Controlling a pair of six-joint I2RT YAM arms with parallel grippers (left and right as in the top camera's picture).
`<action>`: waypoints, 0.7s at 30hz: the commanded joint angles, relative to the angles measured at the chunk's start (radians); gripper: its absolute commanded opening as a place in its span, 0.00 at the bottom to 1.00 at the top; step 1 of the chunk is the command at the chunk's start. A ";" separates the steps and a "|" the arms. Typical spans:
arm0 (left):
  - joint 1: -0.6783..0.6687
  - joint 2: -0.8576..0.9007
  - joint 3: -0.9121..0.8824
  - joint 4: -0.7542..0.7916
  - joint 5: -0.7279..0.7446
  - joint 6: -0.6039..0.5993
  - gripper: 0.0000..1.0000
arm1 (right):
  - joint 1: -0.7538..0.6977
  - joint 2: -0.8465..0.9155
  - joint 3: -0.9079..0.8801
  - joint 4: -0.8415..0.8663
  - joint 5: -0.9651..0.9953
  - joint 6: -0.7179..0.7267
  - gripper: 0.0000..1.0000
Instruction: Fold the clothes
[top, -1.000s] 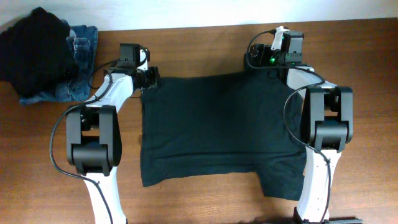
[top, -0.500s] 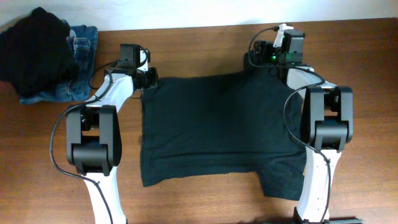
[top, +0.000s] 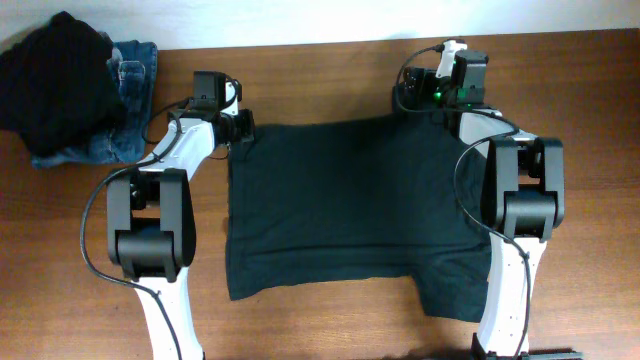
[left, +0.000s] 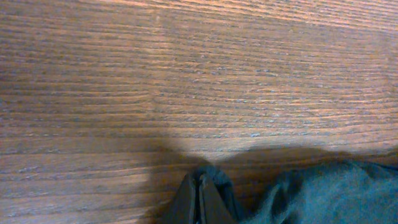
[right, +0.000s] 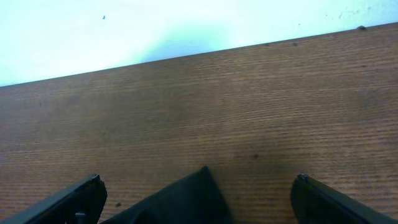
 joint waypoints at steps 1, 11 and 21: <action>0.000 0.020 0.006 -0.002 0.008 0.005 0.01 | 0.003 0.021 0.011 -0.010 -0.022 -0.016 0.96; 0.000 0.020 0.006 -0.002 0.007 0.005 0.01 | 0.003 0.049 0.011 -0.015 -0.039 -0.019 0.85; 0.000 0.020 0.006 -0.001 0.007 0.005 0.01 | -0.007 0.049 0.024 -0.101 -0.040 0.005 0.85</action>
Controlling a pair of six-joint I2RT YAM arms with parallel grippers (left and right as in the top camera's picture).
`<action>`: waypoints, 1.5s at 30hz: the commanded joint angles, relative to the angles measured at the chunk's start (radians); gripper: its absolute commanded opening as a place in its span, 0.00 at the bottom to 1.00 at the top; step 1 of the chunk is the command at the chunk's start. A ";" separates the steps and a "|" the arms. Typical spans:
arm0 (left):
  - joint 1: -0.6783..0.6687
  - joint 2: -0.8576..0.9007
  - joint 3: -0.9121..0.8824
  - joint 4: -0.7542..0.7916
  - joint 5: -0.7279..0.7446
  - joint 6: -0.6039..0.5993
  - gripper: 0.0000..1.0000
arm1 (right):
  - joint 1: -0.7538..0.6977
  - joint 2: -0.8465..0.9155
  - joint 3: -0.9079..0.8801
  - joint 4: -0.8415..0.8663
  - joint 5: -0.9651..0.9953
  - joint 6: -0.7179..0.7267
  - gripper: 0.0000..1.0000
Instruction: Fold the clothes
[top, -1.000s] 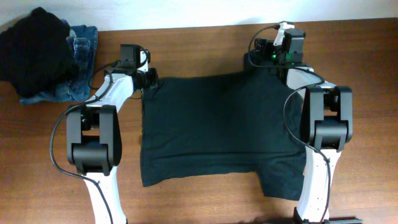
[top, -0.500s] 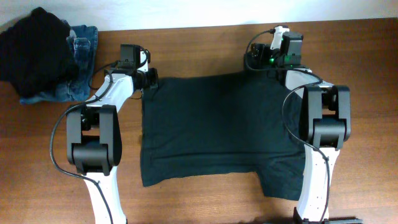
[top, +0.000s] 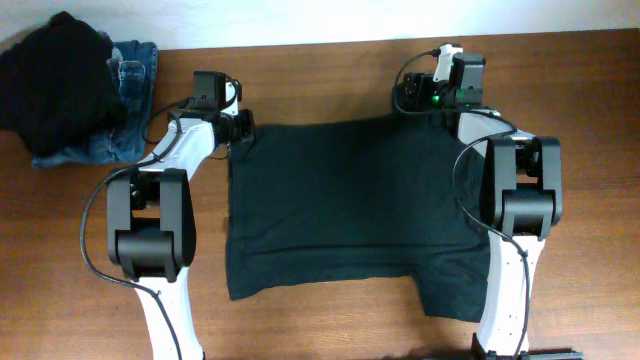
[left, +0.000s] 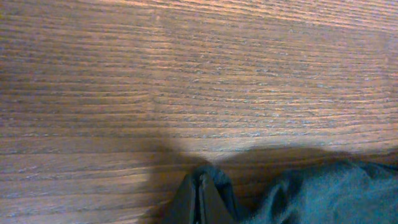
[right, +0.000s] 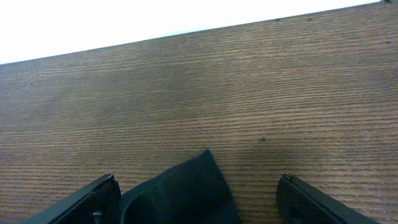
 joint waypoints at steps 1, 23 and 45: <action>0.000 0.020 0.006 -0.001 0.007 0.005 0.01 | -0.009 0.026 0.014 -0.077 -0.043 0.032 0.85; 0.000 0.020 0.006 -0.002 0.007 0.005 0.01 | -0.016 0.026 0.079 -0.269 -0.112 0.041 0.47; 0.001 0.020 0.006 -0.002 0.007 0.005 0.01 | -0.031 0.026 0.079 -0.231 -0.100 0.042 0.07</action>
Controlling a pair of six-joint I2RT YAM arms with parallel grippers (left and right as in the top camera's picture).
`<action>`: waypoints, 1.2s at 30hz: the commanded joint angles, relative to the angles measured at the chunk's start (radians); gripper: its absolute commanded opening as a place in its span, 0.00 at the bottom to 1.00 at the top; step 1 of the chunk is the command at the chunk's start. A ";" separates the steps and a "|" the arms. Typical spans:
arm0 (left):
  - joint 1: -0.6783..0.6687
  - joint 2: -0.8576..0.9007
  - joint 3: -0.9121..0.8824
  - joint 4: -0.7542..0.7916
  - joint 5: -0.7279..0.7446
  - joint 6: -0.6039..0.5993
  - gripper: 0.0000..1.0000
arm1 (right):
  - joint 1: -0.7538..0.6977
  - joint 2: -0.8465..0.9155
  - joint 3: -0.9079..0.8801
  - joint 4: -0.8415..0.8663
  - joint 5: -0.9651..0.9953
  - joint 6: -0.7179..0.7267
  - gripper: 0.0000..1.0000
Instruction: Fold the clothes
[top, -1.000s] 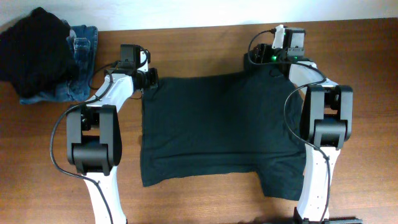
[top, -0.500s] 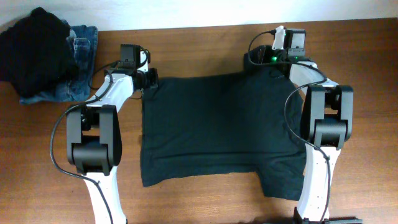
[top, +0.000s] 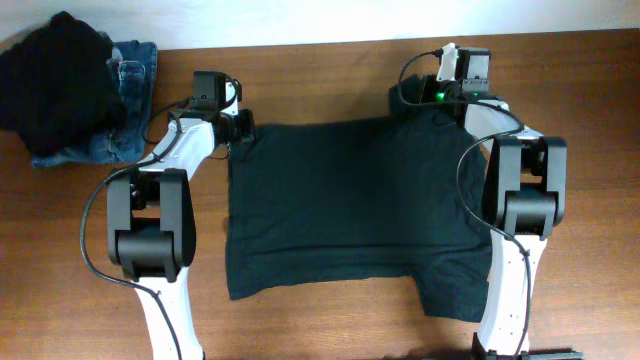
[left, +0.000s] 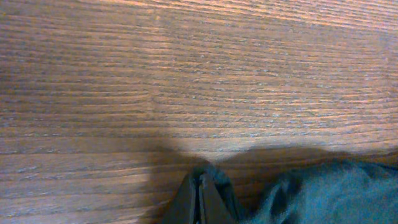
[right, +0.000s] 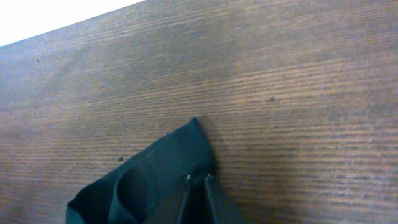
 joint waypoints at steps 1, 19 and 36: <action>0.001 0.020 0.006 -0.002 0.007 0.005 0.01 | -0.014 0.018 -0.019 0.004 0.000 0.004 0.04; 0.001 0.020 0.007 -0.001 0.008 0.006 0.01 | -0.028 -0.006 -0.018 0.099 -0.126 0.037 0.04; 0.002 0.010 0.007 -0.005 0.052 0.006 0.01 | -0.029 -0.031 -0.018 0.058 -0.126 0.036 0.04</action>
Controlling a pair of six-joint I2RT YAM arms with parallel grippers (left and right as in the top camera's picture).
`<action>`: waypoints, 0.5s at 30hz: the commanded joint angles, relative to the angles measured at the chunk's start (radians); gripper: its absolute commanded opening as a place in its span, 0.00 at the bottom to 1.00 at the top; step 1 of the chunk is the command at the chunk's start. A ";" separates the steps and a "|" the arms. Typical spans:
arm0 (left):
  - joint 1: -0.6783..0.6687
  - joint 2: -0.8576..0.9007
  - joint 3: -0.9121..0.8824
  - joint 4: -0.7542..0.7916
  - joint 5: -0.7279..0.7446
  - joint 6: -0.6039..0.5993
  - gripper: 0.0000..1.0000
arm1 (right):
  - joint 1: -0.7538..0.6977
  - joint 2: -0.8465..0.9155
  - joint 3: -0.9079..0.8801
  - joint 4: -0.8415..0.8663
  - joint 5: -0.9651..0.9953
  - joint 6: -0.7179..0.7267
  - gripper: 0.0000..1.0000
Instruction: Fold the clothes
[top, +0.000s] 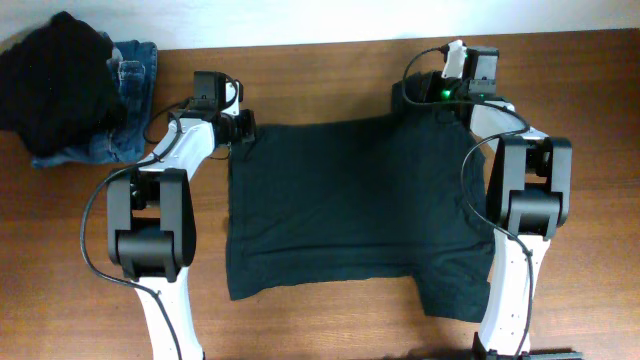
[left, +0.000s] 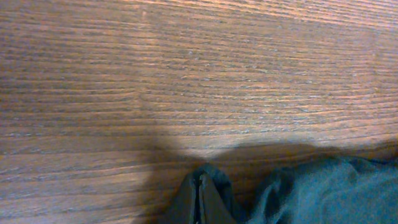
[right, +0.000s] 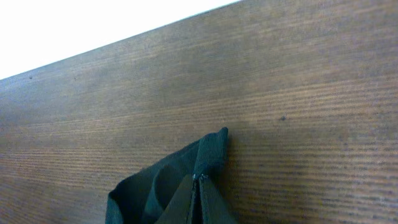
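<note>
A dark green T-shirt (top: 345, 205) lies spread flat on the wooden table, one sleeve sticking out at the lower right. My left gripper (top: 243, 127) is shut on the shirt's top left corner; in the left wrist view its closed fingertips (left: 200, 186) pinch the dark cloth (left: 323, 193). My right gripper (top: 412, 98) is shut on the top right corner, and the right wrist view shows the folded hem (right: 208, 152) clamped just ahead of the right gripper's (right: 198, 179) closed tips.
A pile of clothes, black garment (top: 55, 75) over blue jeans (top: 125, 90), sits at the far left corner. The table's far edge (top: 300, 42) runs just behind both grippers. Both arms' bases stand along the shirt's left and right sides.
My right gripper has shifted slightly to the right with the shirt's corner still in it, so the hem looks more drawn out. The left gripper holds as before.
At first my left gripper was shut on the shirt's top left corner, while the right one stood open around the top right corner. The right stayed open a moment later, then was shut on that corner. Now both hold their corners.
</note>
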 joint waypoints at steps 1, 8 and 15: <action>0.004 0.002 0.007 -0.004 0.023 0.006 0.01 | -0.003 -0.034 -0.008 -0.015 -0.017 0.000 0.04; 0.011 -0.051 0.007 -0.021 0.023 0.006 0.01 | -0.014 -0.083 -0.008 -0.070 -0.017 0.000 0.04; 0.018 -0.082 0.007 -0.080 0.015 0.011 0.01 | -0.016 -0.095 -0.008 -0.111 -0.016 0.000 0.04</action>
